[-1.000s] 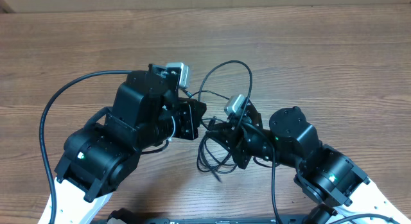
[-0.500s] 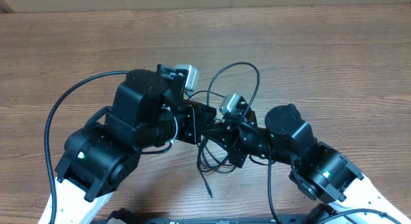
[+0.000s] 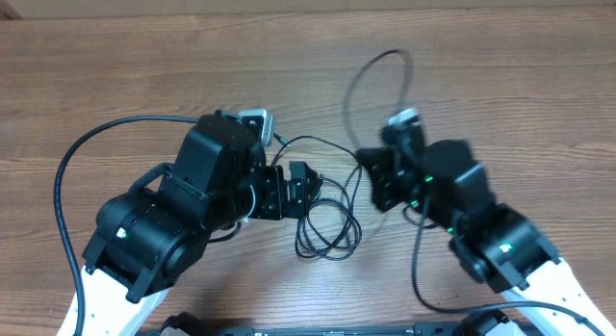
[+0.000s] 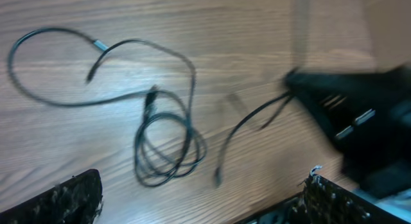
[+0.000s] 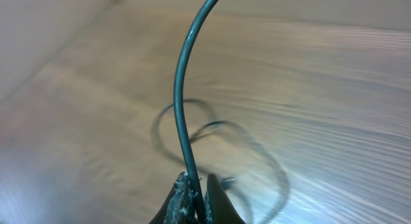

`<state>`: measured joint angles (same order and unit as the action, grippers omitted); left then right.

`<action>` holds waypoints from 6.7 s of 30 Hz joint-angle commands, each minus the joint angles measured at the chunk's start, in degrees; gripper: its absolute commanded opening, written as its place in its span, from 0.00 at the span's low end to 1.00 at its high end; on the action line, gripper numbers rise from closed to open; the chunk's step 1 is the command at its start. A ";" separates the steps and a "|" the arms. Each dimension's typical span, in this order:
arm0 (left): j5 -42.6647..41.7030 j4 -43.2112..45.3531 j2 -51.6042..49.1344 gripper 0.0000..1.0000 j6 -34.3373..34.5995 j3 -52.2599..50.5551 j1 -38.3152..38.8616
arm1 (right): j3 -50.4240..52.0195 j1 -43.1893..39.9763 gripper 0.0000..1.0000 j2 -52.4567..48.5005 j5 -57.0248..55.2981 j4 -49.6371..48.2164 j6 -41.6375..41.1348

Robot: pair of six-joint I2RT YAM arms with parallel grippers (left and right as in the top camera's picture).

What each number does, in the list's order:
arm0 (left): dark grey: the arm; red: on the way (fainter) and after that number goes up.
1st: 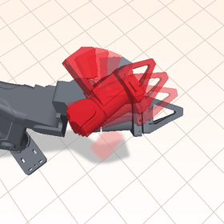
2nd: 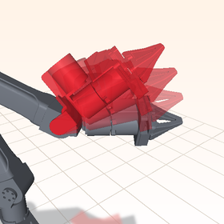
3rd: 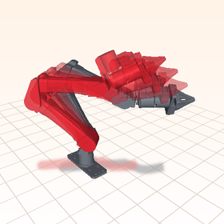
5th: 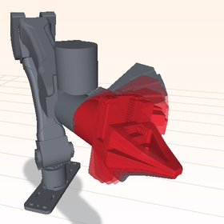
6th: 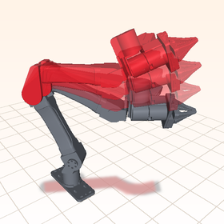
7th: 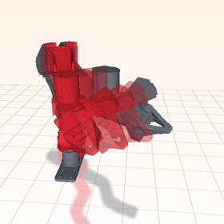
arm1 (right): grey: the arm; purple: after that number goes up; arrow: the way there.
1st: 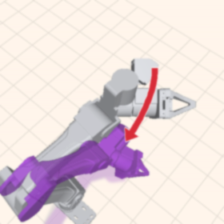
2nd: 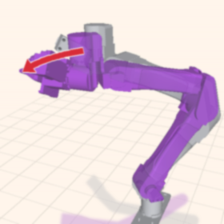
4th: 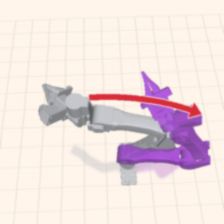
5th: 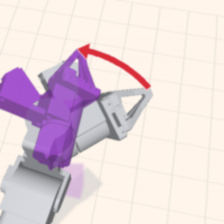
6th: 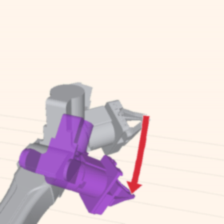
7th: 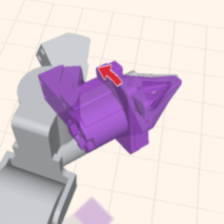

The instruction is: Untangle cables

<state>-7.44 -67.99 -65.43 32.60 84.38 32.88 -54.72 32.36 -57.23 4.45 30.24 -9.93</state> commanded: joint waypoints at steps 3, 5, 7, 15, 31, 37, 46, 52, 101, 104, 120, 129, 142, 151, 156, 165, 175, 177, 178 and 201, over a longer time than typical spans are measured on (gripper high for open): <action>3.67 -1.20 0.17 0.99 -0.72 0.85 -0.24 | -0.11 -12.55 0.04 4.52 -2.49 1.16 0.20; 3.65 -1.20 0.17 0.99 -0.72 0.85 -0.24 | -0.13 -17.64 0.04 5.14 -2.56 0.07 5.22; 3.58 -1.20 0.17 0.99 -0.70 0.87 -0.24 | -0.13 -22.47 0.04 5.38 -3.72 -1.97 9.46; 3.58 -1.20 0.17 0.99 -0.70 0.85 -0.24 | -0.13 -42.77 0.04 -1.60 -23.06 -15.56 15.17; 3.58 -1.20 0.17 1.00 -0.70 0.85 -0.24 | -0.52 -74.05 0.04 -31.93 -20.87 -39.50 16.00; 3.61 -1.20 0.17 0.99 -0.70 0.85 -0.24 | -0.52 -81.18 0.04 -37.97 -16.94 -46.45 14.19; 3.58 -1.20 0.17 0.99 -0.70 0.85 -0.24 | -0.52 -85.46 0.41 -47.21 1.55 -37.13 -0.57; 3.58 -1.20 0.17 1.00 -0.70 0.85 -0.24 | -2.99 -84.02 1.00 -46.31 5.70 -26.56 -6.67; 3.58 -1.20 0.17 1.00 -0.70 0.85 -0.24 | -16.17 -48.02 1.00 -2.01 37.24 47.67 -6.14; 3.58 -1.20 0.17 0.99 -0.70 0.85 -0.24 | -12.39 -45.03 1.00 -2.73 37.35 43.98 -9.40; 3.58 -1.20 0.17 0.99 -0.70 0.85 -0.24 | -0.52 -36.22 0.98 -10.21 22.97 23.61 -15.56; 3.58 -1.20 0.17 1.00 -0.70 0.85 -0.24 | -10.47 -65.18 1.00 -11.32 6.49 1.70 -15.43; 3.58 -1.20 0.17 1.00 -0.70 0.85 -0.24 | -10.05 -80.76 0.99 -32.96 25.07 7.63 -27.08; 3.61 -1.18 0.17 1.00 -0.70 0.85 -0.24 | -10.29 -74.62 0.81 -37.20 41.09 13.40 -14.99; 3.58 -1.20 0.17 0.99 -0.70 0.85 -0.24 | -10.27 -66.49 0.80 -35.89 41.09 19.98 -4.92; 3.58 -1.20 0.17 0.99 -0.70 0.85 -0.24 | -9.62 -41.35 0.94 -36.22 31.63 21.59 4.11; 3.58 -1.20 0.17 0.99 -0.70 0.85 -0.24 | -9.44 -18.97 1.00 -36.22 13.03 14.25 4.00; 3.61 -1.20 0.17 1.00 -0.70 0.85 -0.24 | -9.27 -16.46 0.99 -36.24 10.05 11.52 4.00; 3.58 -1.20 0.17 0.99 -0.70 0.85 -0.24 | -9.18 -15.28 0.99 -36.33 9.42 9.86 4.00; 3.58 -1.20 0.17 1.00 -0.70 0.85 -0.24 | -7.10 -9.49 0.38 -48.89 5.95 -7.30 4.46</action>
<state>-4.40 -69.25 -65.43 32.60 84.38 32.88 -62.17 22.76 -105.47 12.99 24.21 -5.61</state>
